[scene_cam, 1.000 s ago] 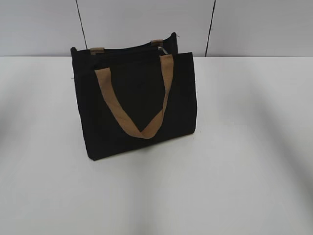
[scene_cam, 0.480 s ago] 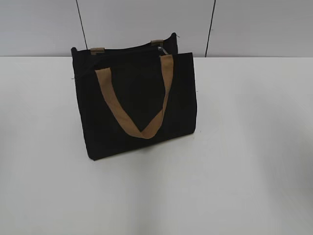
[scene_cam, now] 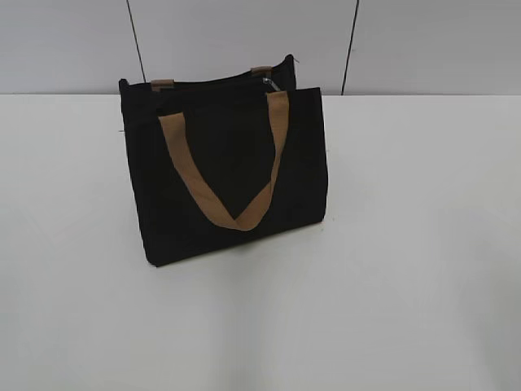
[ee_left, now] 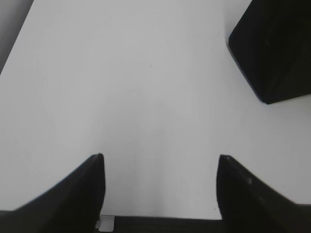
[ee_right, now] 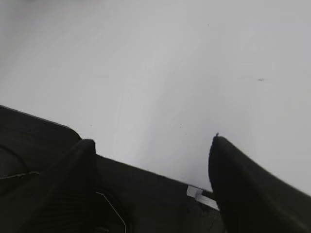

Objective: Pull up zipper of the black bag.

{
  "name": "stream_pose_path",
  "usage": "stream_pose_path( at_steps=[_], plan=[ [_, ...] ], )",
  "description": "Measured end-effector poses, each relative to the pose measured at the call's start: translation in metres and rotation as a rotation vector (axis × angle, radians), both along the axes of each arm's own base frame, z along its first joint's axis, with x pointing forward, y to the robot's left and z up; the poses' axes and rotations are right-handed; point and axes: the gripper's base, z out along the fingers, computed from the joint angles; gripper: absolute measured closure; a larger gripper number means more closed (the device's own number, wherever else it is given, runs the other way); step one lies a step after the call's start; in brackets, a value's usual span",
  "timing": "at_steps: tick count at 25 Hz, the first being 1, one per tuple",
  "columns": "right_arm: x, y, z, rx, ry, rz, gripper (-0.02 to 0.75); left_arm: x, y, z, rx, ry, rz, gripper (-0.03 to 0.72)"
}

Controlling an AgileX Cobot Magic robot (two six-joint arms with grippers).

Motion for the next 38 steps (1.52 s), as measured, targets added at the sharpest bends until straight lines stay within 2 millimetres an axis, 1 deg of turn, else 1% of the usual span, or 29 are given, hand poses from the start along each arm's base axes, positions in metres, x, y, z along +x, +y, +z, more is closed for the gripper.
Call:
stream_pose_path(
  at_steps=[3, 5, 7, 8, 10, 13, 21, 27, 30, 35, 38],
  plan=[
    [-0.017, -0.003, -0.002, 0.016, -0.065, -0.001, 0.194, -0.012, 0.0, -0.009, -0.001, -0.037, 0.0, 0.162],
    [-0.027, -0.005, -0.006, 0.026, -0.112, 0.0, 0.194, -0.02, 0.0, -0.011, -0.002, -0.082, 0.0, 0.162],
    [-0.034, -0.007, -0.014, 0.034, -0.146, 0.0, 0.194, -0.027, 0.001, -0.012, -0.003, -0.131, 0.0, 0.162],
    [-0.038, -0.007, -0.019, 0.037, -0.161, 0.0, 0.194, -0.029, 0.001, -0.012, -0.004, -0.142, 0.0, 0.162],
    [-0.044, -0.009, -0.02, 0.048, -0.215, -0.001, 0.195, -0.028, 0.001, -0.013, -0.004, -0.15, 0.0, 0.162],
    [-0.043, -0.009, -0.02, 0.056, -0.265, -0.007, 0.194, -0.023, 0.0, -0.013, -0.008, -0.191, 0.0, 0.162],
    [-0.039, -0.01, -0.025, 0.038, -0.259, -0.015, 0.195, -0.022, 0.0, -0.014, -0.009, -0.198, -0.001, 0.167],
    [-0.039, -0.01, -0.025, 0.038, -0.259, -0.019, 0.195, -0.022, 0.0, -0.014, -0.009, -0.198, -0.001, 0.167],
    [-0.039, -0.01, -0.025, 0.032, -0.26, -0.057, 0.195, -0.021, 0.0, -0.015, -0.013, -0.197, -0.003, 0.167],
    [-0.039, -0.009, -0.025, 0.016, -0.261, -0.177, 0.195, -0.022, 0.0, -0.015, -0.014, -0.198, -0.004, 0.167],
    [-0.038, -0.009, -0.025, 0.015, -0.261, -0.19, 0.195, -0.021, 0.0, -0.015, -0.015, -0.197, -0.004, 0.167]
  ],
)
